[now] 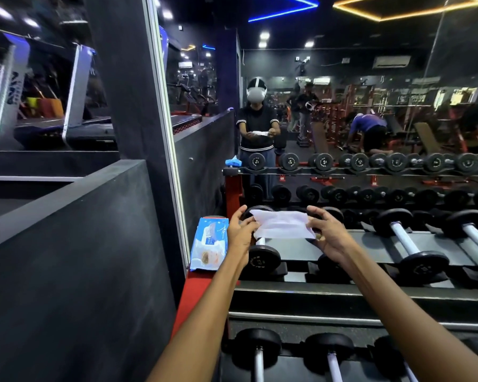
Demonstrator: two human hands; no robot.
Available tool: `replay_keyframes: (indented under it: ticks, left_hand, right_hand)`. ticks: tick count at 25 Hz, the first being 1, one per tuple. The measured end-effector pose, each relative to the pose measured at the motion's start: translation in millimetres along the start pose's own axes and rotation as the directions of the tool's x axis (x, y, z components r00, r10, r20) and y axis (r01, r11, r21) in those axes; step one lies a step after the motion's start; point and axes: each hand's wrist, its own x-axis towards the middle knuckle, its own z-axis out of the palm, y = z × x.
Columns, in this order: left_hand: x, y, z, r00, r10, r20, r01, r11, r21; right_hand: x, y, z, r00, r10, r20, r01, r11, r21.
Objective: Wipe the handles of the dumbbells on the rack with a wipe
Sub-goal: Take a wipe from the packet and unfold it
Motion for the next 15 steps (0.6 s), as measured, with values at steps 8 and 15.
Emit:
replay_keyframes:
  ticks: [8, 15]
  left_hand:
    - [-3.0, 19.7, 5.6, 0.966, 0.258, 0.03, -0.259, 0.964, 0.054]
    - [2.9, 10.5, 2.9, 0.99, -0.143, -0.007, 0.143, 0.989, -0.027]
  right_hand:
    - [-3.1, -6.4, 5.8, 0.949, -0.302, 0.088, 0.293, 0.95, 0.105]
    - [-1.8, 4.4, 6.1, 0.973, -0.229, 0.039, 0.232, 0.967, -0.109]
